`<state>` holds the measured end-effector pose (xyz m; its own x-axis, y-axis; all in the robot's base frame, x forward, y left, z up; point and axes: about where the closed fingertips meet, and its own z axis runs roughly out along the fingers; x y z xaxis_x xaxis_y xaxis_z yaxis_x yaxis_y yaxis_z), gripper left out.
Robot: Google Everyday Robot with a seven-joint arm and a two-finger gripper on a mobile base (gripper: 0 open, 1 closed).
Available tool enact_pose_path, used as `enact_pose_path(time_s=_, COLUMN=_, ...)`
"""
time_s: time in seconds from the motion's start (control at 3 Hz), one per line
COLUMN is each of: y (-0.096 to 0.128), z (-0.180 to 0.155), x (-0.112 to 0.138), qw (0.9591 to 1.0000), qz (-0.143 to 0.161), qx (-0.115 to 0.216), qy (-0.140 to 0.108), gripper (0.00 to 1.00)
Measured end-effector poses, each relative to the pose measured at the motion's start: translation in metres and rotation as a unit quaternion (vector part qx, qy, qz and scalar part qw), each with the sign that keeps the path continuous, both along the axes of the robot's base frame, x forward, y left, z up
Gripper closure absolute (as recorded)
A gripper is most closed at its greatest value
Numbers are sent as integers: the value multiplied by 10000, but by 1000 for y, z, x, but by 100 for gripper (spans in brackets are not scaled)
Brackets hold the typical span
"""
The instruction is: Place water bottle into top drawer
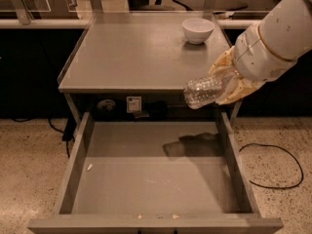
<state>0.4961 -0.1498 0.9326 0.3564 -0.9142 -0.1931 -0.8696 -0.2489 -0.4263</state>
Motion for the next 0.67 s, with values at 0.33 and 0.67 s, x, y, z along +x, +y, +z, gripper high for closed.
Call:
enact_pose_path(time_s=0.33, y=-5, z=-30, x=-12, qw=9994, qz=189, qx=220, qy=211, gripper=100)
enact_pose_path(time_s=0.67, y=-5, z=-87, x=-38, qw=9937, qz=604, qx=668, qy=670, gripper=100)
